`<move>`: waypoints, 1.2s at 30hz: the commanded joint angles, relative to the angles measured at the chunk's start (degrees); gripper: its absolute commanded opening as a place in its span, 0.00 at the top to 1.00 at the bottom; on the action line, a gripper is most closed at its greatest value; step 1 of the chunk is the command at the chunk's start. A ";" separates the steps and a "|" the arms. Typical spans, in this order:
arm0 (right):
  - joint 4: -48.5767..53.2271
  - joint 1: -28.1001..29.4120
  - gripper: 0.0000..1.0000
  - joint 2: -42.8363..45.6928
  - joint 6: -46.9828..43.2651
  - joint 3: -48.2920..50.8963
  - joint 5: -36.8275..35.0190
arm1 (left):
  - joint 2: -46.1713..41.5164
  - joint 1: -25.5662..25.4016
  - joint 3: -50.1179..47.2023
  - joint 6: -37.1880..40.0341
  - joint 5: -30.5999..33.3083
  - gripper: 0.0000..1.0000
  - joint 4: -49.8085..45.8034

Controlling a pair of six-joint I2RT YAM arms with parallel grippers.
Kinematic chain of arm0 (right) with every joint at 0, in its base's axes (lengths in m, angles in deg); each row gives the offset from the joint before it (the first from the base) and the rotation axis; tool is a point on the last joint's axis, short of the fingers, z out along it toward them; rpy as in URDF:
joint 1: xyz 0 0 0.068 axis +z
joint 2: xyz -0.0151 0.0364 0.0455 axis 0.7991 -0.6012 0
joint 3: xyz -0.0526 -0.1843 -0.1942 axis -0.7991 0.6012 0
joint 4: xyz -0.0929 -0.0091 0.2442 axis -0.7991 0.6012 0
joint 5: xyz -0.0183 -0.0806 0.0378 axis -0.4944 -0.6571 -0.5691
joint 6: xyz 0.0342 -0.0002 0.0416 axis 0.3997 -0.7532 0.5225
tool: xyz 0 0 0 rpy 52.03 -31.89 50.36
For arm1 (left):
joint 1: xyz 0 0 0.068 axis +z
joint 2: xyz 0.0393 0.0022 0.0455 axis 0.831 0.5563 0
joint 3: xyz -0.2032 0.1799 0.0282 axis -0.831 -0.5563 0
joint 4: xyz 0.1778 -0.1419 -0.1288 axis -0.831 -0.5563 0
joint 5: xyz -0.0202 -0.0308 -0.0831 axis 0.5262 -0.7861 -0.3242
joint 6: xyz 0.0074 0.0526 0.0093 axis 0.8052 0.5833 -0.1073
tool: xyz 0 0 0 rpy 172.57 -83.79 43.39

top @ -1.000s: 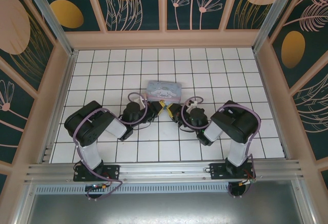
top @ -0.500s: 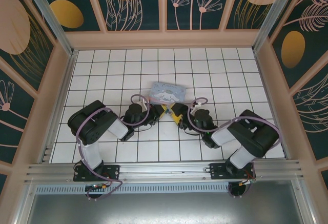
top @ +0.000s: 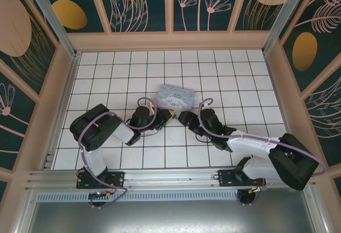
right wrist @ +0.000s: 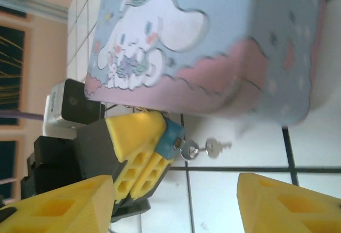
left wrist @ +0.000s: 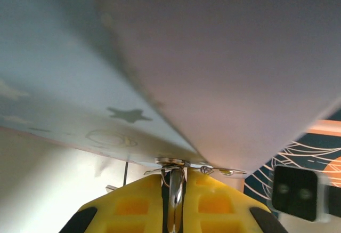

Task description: Unlock the padlock with the key

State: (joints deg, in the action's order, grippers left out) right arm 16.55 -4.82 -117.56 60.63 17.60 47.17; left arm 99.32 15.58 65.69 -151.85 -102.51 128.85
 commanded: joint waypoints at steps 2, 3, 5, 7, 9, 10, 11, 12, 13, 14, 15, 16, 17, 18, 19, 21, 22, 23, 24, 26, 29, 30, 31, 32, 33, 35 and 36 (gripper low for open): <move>14.46 5.10 0.45 -2.89 -14.27 -6.90 -15.42 | -2.91 0.02 1.30 2.40 -1.53 1.00 -1.17; 15.53 6.50 0.47 -4.42 -15.96 -8.22 -17.82 | -3.18 0.08 1.34 2.63 -1.61 1.00 -1.53; 16.68 8.88 0.48 -7.27 -18.43 -10.14 -22.75 | -3.62 0.08 1.50 3.02 -1.80 1.00 -2.41; 17.47 11.51 0.49 -9.92 -20.27 -11.57 -27.33 | -4.00 0.02 1.55 3.46 -2.04 1.00 -3.17; 17.82 13.76 0.51 -12.46 -22.05 -12.51 -30.72 | -4.37 0.09 1.69 3.71 -2.33 1.00 -3.84; 17.91 14.73 0.52 -13.45 -22.73 -12.77 -32.30 | -4.46 0.07 1.69 3.79 -2.49 1.00 -4.08; 18.30 15.79 0.52 -14.47 -23.21 -13.03 -34.09 | -4.70 0.09 1.83 3.95 -2.59 1.00 -4.31; 18.67 16.52 0.52 -15.37 -23.67 -13.23 -35.55 | -4.77 0.12 1.91 4.08 -2.68 1.00 -4.55; 18.70 16.93 0.53 -16.04 -24.01 -13.25 -36.54 | -4.88 0.16 1.95 4.17 -2.76 1.00 -4.68; 18.68 17.58 0.55 -16.70 -24.39 -13.16 -37.75 | -4.99 0.10 2.08 4.35 -2.85 1.00 -4.80; 18.66 18.09 0.55 -17.21 -24.55 -13.09 -38.88 | -5.01 0.17 2.17 4.35 -2.95 1.00 -4.90; 18.69 18.42 0.56 -17.64 -24.69 -12.99 -39.51 | -5.16 0.12 2.21 4.43 -3.03 1.00 -5.00; 18.35 18.77 0.56 -18.14 -24.98 -12.82 -39.96 | -5.33 0.10 2.18 4.51 -3.03 1.00 -5.15; 17.88 19.06 0.56 -18.70 -25.52 -12.64 -40.12 | -5.42 0.18 2.26 4.57 -3.03 1.00 -5.29; 17.49 19.10 0.57 -19.14 -25.86 -12.54 -40.21 | -5.55 0.10 2.27 4.68 -3.09 1.00 -5.44; 17.10 19.23 0.58 -20.24 -26.42 -12.66 -40.47 | -5.86 0.10 2.27 4.95 -3.12 1.00 -5.99; 16.83 19.19 0.58 -20.77 -26.68 -12.86 -40.44 | -5.89 0.15 2.27 5.03 -3.12 1.00 -6.08; 16.50 19.19 0.58 -21.18 -26.93 -13.13 -40.43 | -6.04 0.11 2.27 5.05 -3.12 1.00 -6.14; 16.17 19.24 0.58 -21.59 -27.21 -13.35 -40.53 | -6.13 0.16 2.27 5.13 -3.12 1.00 -6.22; 15.83 19.18 0.58 -22.42 -27.74 -13.99 -40.86 | -6.22 0.11 2.27 5.12 -3.12 1.00 -6.31; 15.70 18.67 0.58 -23.26 -28.50 -15.10 -41.05 | -6.40 0.16 2.29 5.23 -3.03 1.00 -6.48; 15.54 18.50 0.58 -23.46 -28.69 -15.24 -41.23 | -6.41 0.18 2.28 5.23 -3.03 1.00 -6.48; 15.42 18.25 0.59 -23.43 -28.93 -15.43 -41.26 | -6.40 0.13 2.23 5.25 -3.01 1.00 -6.51; 15.27 17.99 0.59 -23.37 -29.15 -15.51 -41.34 | -6.40 0.14 2.26 5.23 -3.03 1.00 -6.57; 15.06 17.70 0.59 -23.26 -29.31 -15.53 -41.29 | -6.48 0.16 2.27 5.18 -3.03 1.00 -6.57; 14.64 16.97 0.59 -23.04 -29.60 -15.66 -41.02 | -6.47 0.16 2.27 5.23 -3.03 1.00 -6.57; 14.21 16.60 0.60 -22.87 -29.86 -15.70 -40.79 | -6.52 0.12 2.27 5.27 -3.03 1.00 -6.57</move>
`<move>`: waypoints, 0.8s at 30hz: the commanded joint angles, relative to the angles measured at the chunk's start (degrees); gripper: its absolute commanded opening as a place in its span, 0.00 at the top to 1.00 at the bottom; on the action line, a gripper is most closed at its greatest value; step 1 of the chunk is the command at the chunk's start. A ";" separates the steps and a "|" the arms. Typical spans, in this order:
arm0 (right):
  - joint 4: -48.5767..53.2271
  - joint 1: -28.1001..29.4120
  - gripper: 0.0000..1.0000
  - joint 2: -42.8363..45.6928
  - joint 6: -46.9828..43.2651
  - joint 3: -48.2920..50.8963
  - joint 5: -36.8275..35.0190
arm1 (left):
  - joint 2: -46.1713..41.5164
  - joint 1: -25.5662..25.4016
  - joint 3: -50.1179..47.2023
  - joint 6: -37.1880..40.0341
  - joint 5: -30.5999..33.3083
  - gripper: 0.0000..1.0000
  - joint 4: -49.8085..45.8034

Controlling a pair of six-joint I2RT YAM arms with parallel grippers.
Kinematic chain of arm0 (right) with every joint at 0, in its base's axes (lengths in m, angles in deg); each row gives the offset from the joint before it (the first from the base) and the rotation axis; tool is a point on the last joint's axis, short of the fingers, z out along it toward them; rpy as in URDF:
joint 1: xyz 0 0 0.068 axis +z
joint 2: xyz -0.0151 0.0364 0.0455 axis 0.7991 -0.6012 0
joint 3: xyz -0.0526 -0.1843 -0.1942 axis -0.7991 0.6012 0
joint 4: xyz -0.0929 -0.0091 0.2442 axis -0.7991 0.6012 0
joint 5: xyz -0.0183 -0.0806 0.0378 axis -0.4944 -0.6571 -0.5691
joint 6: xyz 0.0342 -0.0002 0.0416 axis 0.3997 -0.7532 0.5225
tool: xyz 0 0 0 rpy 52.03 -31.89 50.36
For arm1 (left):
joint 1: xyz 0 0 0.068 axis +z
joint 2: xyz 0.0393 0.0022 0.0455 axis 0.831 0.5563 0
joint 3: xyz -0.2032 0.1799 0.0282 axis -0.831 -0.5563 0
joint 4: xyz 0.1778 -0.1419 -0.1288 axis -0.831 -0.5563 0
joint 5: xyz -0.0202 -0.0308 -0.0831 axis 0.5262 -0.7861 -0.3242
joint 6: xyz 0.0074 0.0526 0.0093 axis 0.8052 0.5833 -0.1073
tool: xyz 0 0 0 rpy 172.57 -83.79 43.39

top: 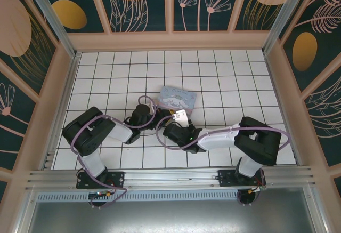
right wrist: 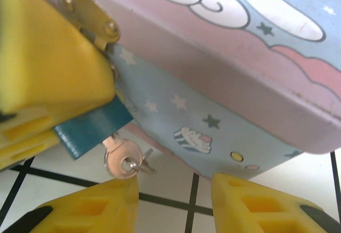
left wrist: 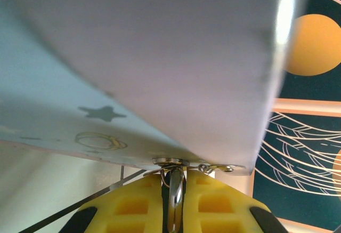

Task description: Unlock the padlock with the key

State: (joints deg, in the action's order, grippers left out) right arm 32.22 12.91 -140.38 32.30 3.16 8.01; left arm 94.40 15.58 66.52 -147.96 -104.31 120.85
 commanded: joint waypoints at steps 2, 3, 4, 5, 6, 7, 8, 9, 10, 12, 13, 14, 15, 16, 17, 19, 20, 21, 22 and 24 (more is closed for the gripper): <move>-2.41 -1.94 0.61 -0.01 -2.02 -1.32 -0.92 | -1.78 0.17 1.43 1.36 -1.24 1.00 1.32; -2.78 -2.43 0.62 -0.07 -2.14 -1.35 -0.57 | -1.76 0.11 1.43 1.34 -1.24 1.00 1.34; -3.14 -2.80 0.62 -0.06 -2.33 -1.48 -0.22 | -1.83 0.10 1.48 1.35 -1.24 1.00 1.27; -3.64 -3.19 0.63 -0.18 -2.60 -1.68 0.17 | -1.90 0.11 1.44 1.42 -1.24 1.00 1.25; -4.16 -3.46 0.64 -0.36 -2.87 -1.88 0.45 | -1.91 0.11 1.43 1.49 -1.23 1.00 1.12; -4.47 -3.71 0.65 -0.56 -3.12 -2.19 0.63 | -1.91 0.18 1.43 1.58 -1.24 1.00 1.00; -4.77 -4.01 0.65 -0.73 -3.34 -2.59 0.94 | -1.87 0.15 1.41 1.60 -1.24 1.00 0.99; -5.10 -4.25 0.66 -0.89 -3.71 -2.98 1.27 | -1.83 0.11 1.36 1.60 -1.24 1.00 0.99; -5.27 -4.42 0.66 -1.07 -3.98 -3.31 1.49 | -1.75 0.16 1.42 1.60 -1.31 1.00 1.03; -5.52 -4.66 0.69 -1.48 -4.67 -4.19 1.94 | -1.57 0.10 1.28 1.61 -1.42 1.00 1.07; -5.60 -4.67 0.69 -1.68 -4.85 -4.50 2.03 | -1.50 0.17 1.26 1.60 -1.42 1.00 1.06; -5.64 -4.78 0.70 -1.84 -5.11 -4.93 2.15 | -1.48 0.15 1.20 1.61 -1.42 1.00 1.16; -5.72 -4.85 0.70 -1.92 -5.35 -5.23 2.33 | -1.41 0.15 1.16 1.60 -1.43 1.00 1.23; -5.83 -4.90 0.72 -1.95 -5.62 -5.59 2.50 | -1.26 0.11 1.08 1.51 -1.42 1.00 1.31; -5.87 -4.94 0.74 -2.06 -5.83 -5.88 2.71 | -1.13 0.10 1.01 1.51 -1.52 1.00 1.50; -5.96 -4.96 0.77 -1.94 -6.04 -6.26 2.95 | -0.89 0.16 0.93 1.42 -1.51 1.00 1.77; -6.00 -5.12 0.80 -1.91 -6.20 -6.55 3.29 | -0.86 0.19 0.92 1.42 -1.51 1.00 1.78; -6.00 -5.20 0.83 -1.97 -6.21 -6.84 3.62 | -0.70 0.18 0.92 1.40 -1.58 1.00 1.86; -6.10 -5.35 0.88 -1.86 -6.36 -7.05 4.15 | -0.53 0.16 0.98 1.29 -1.72 1.00 2.02; -6.27 -5.61 0.98 -1.49 -6.47 -7.54 5.91 | -0.22 0.15 0.86 1.16 -1.81 1.00 2.35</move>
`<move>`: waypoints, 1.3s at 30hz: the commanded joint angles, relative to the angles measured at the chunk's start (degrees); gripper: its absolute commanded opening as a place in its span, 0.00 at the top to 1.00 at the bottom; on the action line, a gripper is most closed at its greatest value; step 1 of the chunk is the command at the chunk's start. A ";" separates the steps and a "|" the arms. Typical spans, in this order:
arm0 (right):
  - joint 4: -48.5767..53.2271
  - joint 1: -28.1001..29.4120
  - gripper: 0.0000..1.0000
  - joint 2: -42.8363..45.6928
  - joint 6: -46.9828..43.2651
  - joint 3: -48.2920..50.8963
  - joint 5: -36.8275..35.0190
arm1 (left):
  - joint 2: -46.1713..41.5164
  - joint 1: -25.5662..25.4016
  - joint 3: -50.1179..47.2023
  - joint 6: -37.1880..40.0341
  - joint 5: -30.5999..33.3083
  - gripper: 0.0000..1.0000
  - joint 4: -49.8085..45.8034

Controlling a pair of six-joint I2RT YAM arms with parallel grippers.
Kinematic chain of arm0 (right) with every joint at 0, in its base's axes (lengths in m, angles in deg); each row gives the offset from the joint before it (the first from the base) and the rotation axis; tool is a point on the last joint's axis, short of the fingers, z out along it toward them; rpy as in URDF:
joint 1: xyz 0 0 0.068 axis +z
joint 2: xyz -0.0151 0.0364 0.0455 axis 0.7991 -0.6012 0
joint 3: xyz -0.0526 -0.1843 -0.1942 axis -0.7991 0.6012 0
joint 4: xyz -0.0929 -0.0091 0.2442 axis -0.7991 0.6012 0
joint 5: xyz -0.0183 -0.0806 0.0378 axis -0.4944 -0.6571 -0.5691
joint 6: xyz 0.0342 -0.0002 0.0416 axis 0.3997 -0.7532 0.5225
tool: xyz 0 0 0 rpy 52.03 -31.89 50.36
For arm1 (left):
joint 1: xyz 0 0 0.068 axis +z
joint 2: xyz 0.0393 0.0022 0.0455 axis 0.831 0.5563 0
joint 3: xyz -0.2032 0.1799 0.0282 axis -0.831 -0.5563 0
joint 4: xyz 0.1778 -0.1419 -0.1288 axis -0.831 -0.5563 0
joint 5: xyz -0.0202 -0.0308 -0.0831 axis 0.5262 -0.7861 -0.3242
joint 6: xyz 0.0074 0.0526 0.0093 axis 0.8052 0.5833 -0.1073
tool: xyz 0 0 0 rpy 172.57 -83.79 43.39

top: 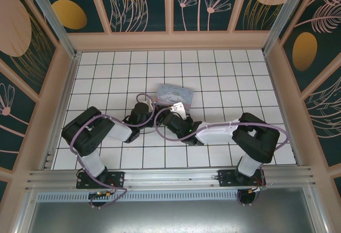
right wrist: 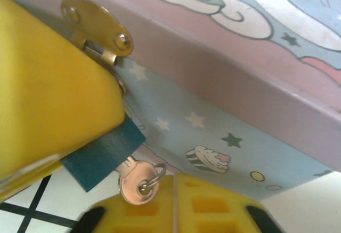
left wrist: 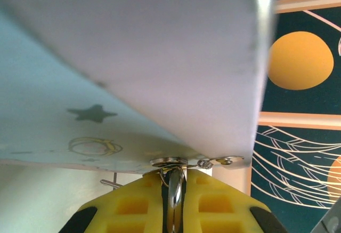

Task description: Unlock the padlock with the key

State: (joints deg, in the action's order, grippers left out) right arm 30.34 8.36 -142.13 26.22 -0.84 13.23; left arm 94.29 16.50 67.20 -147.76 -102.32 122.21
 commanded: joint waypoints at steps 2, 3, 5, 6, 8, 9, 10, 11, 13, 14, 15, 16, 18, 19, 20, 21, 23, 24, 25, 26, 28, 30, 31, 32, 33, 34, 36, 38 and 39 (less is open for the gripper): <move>-5.48 -1.76 1.00 1.32 0.15 -3.24 3.97 | 0.02 -0.77 -0.16 0.85 -3.76 1.00 1.37; -6.35 -2.28 1.00 2.00 0.43 -2.80 6.08 | 0.05 -0.81 -0.28 0.69 -3.73 1.00 1.48; -9.25 -3.77 1.00 3.80 1.43 -1.21 12.42 | 0.21 -0.81 -0.45 0.53 -3.60 1.00 1.91; -10.51 -4.42 1.00 4.50 1.89 -0.36 15.31 | 0.21 -0.78 -0.48 0.53 -3.65 1.00 1.98; -13.43 -6.04 1.00 5.77 3.20 1.53 22.04 | 0.21 -0.79 -0.56 0.52 -3.58 1.00 2.10; -14.85 -6.75 1.00 6.19 3.73 2.36 24.60 | 0.24 -0.77 -0.56 0.52 -3.58 1.00 2.18; -16.33 -7.53 1.00 6.60 4.19 3.25 27.64 | 0.33 -0.77 -0.62 0.48 -3.58 1.00 2.18; -17.20 -8.03 1.00 6.88 4.64 3.89 29.56 | 0.36 -0.81 -0.56 0.41 -3.58 1.00 2.22; -17.37 -8.62 1.00 7.22 5.34 4.45 30.63 | 0.52 -0.77 -0.58 0.26 -3.58 1.00 2.44; -17.12 -8.88 1.00 7.37 5.60 4.76 30.79 | 0.61 -0.81 -0.45 0.27 -3.58 1.00 2.54; -17.12 -9.08 1.00 7.66 5.89 5.21 31.04 | 0.61 -0.79 -0.40 0.18 -3.57 1.00 2.49; -17.19 -9.42 0.97 8.15 6.21 5.91 31.37 | 0.65 -0.79 -0.34 0.20 -3.58 1.00 2.52; -16.89 -9.85 0.86 9.42 6.71 7.30 31.31 | 0.73 -0.78 -0.19 0.17 -3.54 1.00 2.45; -16.69 -9.98 0.81 10.60 6.90 8.13 31.01 | 0.80 -0.76 -0.22 0.17 -3.53 1.00 2.53; -16.56 -10.18 0.76 11.60 7.05 9.05 30.83 | 0.90 -0.81 -0.12 0.17 -3.57 1.00 2.53; -16.11 -10.38 0.73 12.59 7.18 9.80 30.54 | 0.94 -0.81 -0.02 0.09 -3.58 1.00 2.51; -15.34 -10.86 0.67 14.89 7.41 11.72 29.88 | 1.15 -0.78 0.20 0.08 -3.71 1.00 2.63; -15.07 -11.10 0.66 15.92 7.58 12.63 29.64 | 1.10 -0.81 0.15 0.08 -3.82 1.00 2.62; -14.74 -11.43 0.65 17.21 7.76 13.64 29.47 | 1.26 -0.81 0.23 0.08 -3.84 1.00 2.70; -14.22 -11.59 0.65 18.43 7.86 14.51 29.14 | 1.27 -0.80 0.30 0.08 -3.89 1.00 2.63; -13.17 -11.84 0.65 20.56 8.04 15.83 28.12 | 1.16 -0.69 0.32 0.06 -3.93 1.00 2.69; -12.36 -11.82 0.64 22.37 8.10 16.77 27.42 | 1.10 -0.70 0.32 0.25 -3.93 1.00 2.55; -12.01 -11.84 0.64 23.05 8.04 17.05 27.09 | 1.12 -0.70 0.38 0.22 -3.93 1.00 2.60; -11.59 -11.84 0.64 23.40 7.96 17.15 26.97 | 1.16 -0.69 0.37 0.17 -3.93 1.00 2.59; -11.10 -11.69 0.64 23.42 7.75 17.07 26.78 | 1.19 -0.72 0.32 0.19 -3.87 1.00 2.61; -10.64 -11.42 0.64 23.34 7.32 16.84 26.36 | 1.27 -0.72 0.39 0.17 -4.00 1.00 2.58; -9.22 -10.27 0.64 22.69 6.24 15.97 24.66 | 1.10 -0.73 0.35 0.17 -4.01 1.00 2.61; -7.30 -8.53 0.64 21.36 4.88 14.31 21.90 | 1.01 -0.73 0.39 0.26 -3.98 1.00 2.35; -6.42 -7.70 0.65 20.75 4.35 13.50 20.59 | 0.92 -0.73 0.37 0.34 -3.97 1.00 2.18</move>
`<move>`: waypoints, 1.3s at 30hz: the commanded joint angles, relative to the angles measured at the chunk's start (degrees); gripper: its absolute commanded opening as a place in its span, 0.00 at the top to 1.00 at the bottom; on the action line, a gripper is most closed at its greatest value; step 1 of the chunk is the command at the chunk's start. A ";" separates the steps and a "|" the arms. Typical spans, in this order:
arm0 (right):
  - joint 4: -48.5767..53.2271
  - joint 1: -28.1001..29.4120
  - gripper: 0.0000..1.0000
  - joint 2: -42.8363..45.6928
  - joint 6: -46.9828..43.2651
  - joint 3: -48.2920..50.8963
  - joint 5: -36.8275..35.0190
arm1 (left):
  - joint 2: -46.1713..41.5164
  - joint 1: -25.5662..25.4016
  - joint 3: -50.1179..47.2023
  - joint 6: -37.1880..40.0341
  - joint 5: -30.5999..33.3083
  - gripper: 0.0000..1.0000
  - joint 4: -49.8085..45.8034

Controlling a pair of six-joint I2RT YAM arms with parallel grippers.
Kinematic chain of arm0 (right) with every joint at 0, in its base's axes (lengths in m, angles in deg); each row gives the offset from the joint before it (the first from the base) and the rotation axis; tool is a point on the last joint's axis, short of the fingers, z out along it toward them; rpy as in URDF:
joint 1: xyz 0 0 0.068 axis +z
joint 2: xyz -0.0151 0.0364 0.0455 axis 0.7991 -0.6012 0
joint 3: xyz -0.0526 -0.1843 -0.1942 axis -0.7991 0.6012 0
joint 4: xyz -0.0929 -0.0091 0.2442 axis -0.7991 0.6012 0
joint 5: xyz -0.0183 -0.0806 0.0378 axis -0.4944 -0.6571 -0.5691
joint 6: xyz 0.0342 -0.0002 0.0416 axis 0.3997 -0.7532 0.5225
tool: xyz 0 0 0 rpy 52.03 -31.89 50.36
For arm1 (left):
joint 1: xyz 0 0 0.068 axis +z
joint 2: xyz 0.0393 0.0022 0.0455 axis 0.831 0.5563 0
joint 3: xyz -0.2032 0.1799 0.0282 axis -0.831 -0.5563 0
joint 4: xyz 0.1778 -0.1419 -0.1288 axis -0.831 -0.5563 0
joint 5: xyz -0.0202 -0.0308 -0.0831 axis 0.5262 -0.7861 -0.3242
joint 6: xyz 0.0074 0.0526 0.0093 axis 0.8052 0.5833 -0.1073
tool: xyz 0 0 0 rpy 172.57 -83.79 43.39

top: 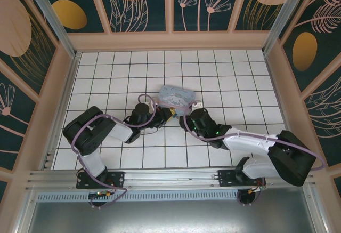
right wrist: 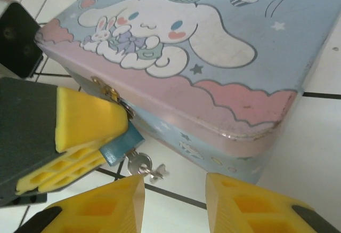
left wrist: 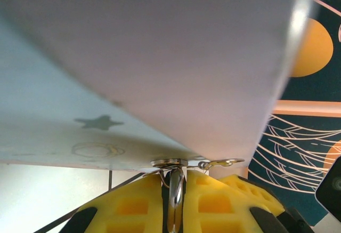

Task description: Unlock the padlock with the key

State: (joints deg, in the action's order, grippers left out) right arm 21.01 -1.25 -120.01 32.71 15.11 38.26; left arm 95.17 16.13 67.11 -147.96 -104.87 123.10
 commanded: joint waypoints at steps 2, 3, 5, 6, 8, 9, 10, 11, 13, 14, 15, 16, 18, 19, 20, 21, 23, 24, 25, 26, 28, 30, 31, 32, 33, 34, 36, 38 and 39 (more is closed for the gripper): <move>4.68 3.89 0.65 -2.92 -3.52 -4.36 -7.44 | 0.04 -0.31 0.42 0.54 -1.46 1.00 1.20; 5.30 4.69 0.64 -3.66 -4.08 -5.11 -8.47 | -0.01 -0.35 0.44 0.54 -1.46 1.00 1.20; 6.45 6.00 0.64 -5.26 -4.91 -6.83 -10.57 | 0.02 -0.31 0.49 0.57 -1.45 1.00 1.10; 6.93 6.62 0.64 -6.14 -5.28 -7.66 -11.40 | 0.04 -0.33 0.55 0.54 -1.46 1.00 1.04; 7.54 7.16 0.65 -7.90 -5.72 -9.18 -12.16 | -0.07 -0.29 0.66 0.64 -1.43 1.00 0.80; 7.65 7.40 0.65 -8.77 -5.95 -9.83 -12.29 | -0.13 -0.31 0.82 0.63 -1.43 1.00 0.85; 7.74 7.45 0.65 -9.64 -6.12 -10.37 -12.35 | -0.14 -0.33 0.84 0.62 -1.46 1.00 0.74; 7.71 7.56 0.65 -10.26 -6.26 -10.86 -12.40 | -0.13 -0.32 0.84 0.63 -1.44 1.00 0.64; 7.72 7.65 0.66 -11.58 -6.38 -11.49 -12.68 | -0.29 -0.35 0.89 0.87 -1.46 1.00 0.42; 7.76 7.58 0.66 -11.96 -6.44 -11.59 -12.76 | -0.31 -0.35 0.93 0.81 -1.42 1.00 0.25; 7.74 7.63 0.67 -12.41 -6.39 -11.64 -12.89 | -0.35 -0.31 0.94 0.89 -1.42 1.00 0.15; 7.76 7.62 0.67 -12.68 -6.42 -11.80 -13.05 | -0.38 -0.28 0.94 0.90 -1.43 1.00 0.15; 7.79 7.54 0.67 -12.96 -6.36 -11.60 -13.45 | -0.41 -0.22 1.04 0.98 -1.46 1.00 0.01; 7.93 7.51 0.68 -13.01 -6.27 -11.50 -13.67 | -0.43 -0.20 1.02 1.03 -1.46 1.00 0.00; 7.94 7.46 0.68 -13.06 -6.16 -11.31 -13.68 | -0.37 -0.22 1.12 0.99 -1.46 1.00 0.00; 8.09 7.36 0.69 -13.10 -6.16 -11.21 -13.82 | -0.37 -0.29 1.19 0.98 -1.55 1.00 0.05; 8.14 7.27 0.72 -13.16 -6.17 -10.97 -13.97 | -0.45 -0.27 1.20 0.98 -1.54 1.00 -0.03; 8.25 7.30 0.72 -13.03 -6.21 -10.88 -13.91 | -0.47 -0.27 1.19 1.01 -1.54 1.00 -0.11; 8.29 7.27 0.73 -12.97 -6.27 -10.71 -13.92 | -0.42 -0.25 1.20 0.94 -1.55 1.00 -0.12; 8.42 7.31 0.73 -12.76 -6.16 -10.51 -13.87 | -0.43 -0.26 1.20 1.04 -1.51 1.00 -0.12; 8.53 7.27 0.73 -11.90 -6.02 -9.85 -13.68 | -0.42 -0.25 1.20 1.01 -1.55 1.00 -0.12; 8.43 7.32 0.71 -10.19 -5.71 -8.75 -13.47 | -0.49 -0.27 1.20 1.03 -1.48 1.00 -0.25; 8.45 7.27 0.71 -9.06 -5.57 -8.01 -13.49 | -0.49 -0.22 1.20 1.07 -1.54 1.00 -0.22; 8.38 7.32 0.70 -8.02 -5.38 -7.45 -13.38 | -0.62 -0.26 1.20 1.07 -1.56 1.00 -0.21; 8.37 7.27 0.69 -6.90 -5.31 -6.95 -13.22 | -0.61 -0.22 1.20 1.07 -1.54 1.00 -0.21; 8.46 7.27 0.69 -5.96 -5.24 -6.49 -13.26 | -0.57 -0.25 1.23 1.14 -1.54 1.00 -0.22; 8.80 7.29 0.69 -4.77 -5.29 -6.00 -13.37 | -0.59 -0.22 1.20 1.14 -1.50 1.00 -0.21; 9.32 7.27 0.68 -4.57 -5.54 -5.96 -13.18 | -0.52 -0.26 1.20 1.16 -1.51 1.00 -0.21; 9.52 7.29 0.68 -4.85 -5.80 -6.16 -12.99 | -0.55 -0.26 1.20 1.18 -1.55 1.00 -0.21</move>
State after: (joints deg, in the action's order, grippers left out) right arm 28.86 6.20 -125.80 27.47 8.45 26.34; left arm 95.17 16.13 67.18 -147.74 -105.53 120.81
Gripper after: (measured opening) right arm 0.314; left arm 0.127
